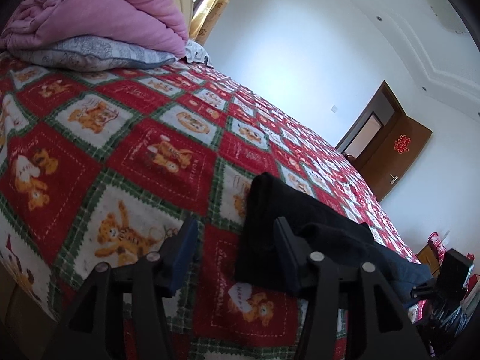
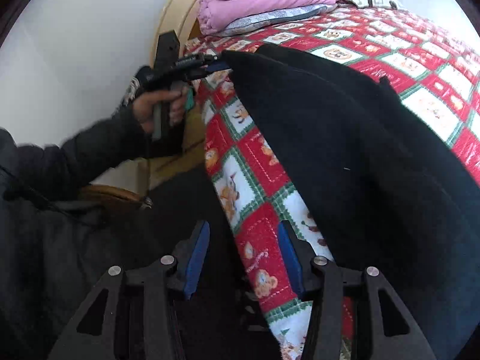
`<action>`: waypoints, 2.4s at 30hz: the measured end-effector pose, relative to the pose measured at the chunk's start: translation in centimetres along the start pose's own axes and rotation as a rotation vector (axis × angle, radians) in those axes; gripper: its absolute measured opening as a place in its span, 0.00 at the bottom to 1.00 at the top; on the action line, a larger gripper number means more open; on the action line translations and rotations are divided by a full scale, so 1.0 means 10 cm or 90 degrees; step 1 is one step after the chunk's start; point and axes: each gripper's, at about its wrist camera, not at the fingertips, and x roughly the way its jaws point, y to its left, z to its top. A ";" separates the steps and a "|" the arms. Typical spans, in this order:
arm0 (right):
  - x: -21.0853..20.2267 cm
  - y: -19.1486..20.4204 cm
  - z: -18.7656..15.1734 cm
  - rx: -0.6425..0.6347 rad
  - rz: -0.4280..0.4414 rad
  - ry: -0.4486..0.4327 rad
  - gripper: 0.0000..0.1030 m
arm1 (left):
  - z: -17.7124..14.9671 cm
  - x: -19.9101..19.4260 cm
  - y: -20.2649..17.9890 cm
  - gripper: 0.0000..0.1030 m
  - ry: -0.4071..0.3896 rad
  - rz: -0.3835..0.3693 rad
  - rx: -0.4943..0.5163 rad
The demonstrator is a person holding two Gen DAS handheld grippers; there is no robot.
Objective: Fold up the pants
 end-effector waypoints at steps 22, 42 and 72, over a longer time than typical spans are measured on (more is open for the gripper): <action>0.29 0.07 0.17 0.013 -0.023 0.019 0.30 | -0.06 -0.09 0.11 0.53 0.010 0.035 -0.001; -0.02 -0.38 0.32 -0.006 -0.193 -0.024 0.01 | -0.13 -0.15 0.08 0.53 0.031 -0.006 -0.014; -0.04 -1.15 1.23 0.206 -0.207 -0.103 0.55 | -0.06 -0.29 -0.04 0.66 0.109 -0.139 -0.164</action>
